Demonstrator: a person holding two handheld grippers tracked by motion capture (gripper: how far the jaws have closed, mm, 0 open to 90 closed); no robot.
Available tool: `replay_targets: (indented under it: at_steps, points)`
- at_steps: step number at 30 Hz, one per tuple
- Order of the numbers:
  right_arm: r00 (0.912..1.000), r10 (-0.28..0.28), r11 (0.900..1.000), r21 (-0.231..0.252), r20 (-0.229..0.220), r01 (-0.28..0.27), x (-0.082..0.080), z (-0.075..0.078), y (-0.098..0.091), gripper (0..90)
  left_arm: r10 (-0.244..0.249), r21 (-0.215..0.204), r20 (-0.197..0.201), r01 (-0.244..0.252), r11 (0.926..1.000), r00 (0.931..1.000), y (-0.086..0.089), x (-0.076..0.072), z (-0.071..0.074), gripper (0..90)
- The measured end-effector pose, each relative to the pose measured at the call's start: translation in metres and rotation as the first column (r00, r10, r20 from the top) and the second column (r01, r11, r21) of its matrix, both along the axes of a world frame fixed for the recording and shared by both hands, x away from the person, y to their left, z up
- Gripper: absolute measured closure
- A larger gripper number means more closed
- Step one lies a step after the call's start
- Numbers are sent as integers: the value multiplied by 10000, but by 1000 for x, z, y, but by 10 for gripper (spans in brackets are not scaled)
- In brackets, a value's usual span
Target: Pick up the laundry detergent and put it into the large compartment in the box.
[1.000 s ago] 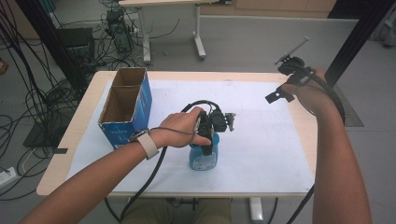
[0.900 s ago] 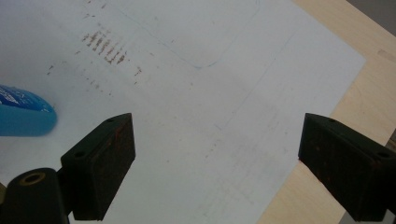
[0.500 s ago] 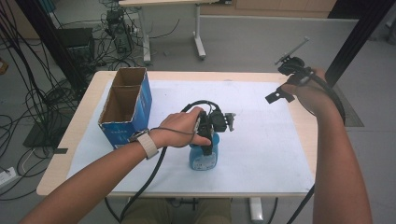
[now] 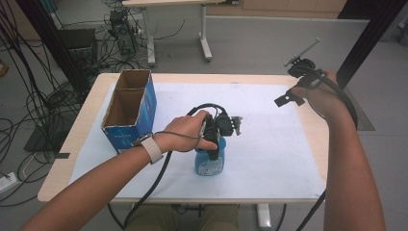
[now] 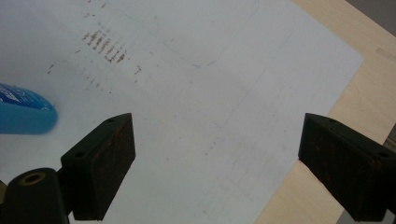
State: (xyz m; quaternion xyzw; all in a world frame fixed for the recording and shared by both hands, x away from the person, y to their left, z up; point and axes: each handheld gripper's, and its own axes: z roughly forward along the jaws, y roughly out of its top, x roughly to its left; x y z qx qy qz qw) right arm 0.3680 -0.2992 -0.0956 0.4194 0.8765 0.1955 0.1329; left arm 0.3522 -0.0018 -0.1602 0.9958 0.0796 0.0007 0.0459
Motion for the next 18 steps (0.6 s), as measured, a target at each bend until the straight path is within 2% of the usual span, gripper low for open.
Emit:
replay_targets:
  at_steps: [10, 14, 18]
  points:
    - [10000, 24, 10000, -12, 87, -24, -4, 3, 1, 108, 210, -253, -40, -211, 9995, 9998, 6, 2, 2, 399]
    - [10000, -12, 10000, -34, 92, 12, -5, 4, 0, 109, 234, -322, -64, -236, 9992, 9997, 7, 1, 10, 399]
    - [9999, -22, 10000, -40, 127, 22, -7, 5, -1, 109, 223, -150, 147, -221, 9996, 9996, 6, -3, 21, 399]
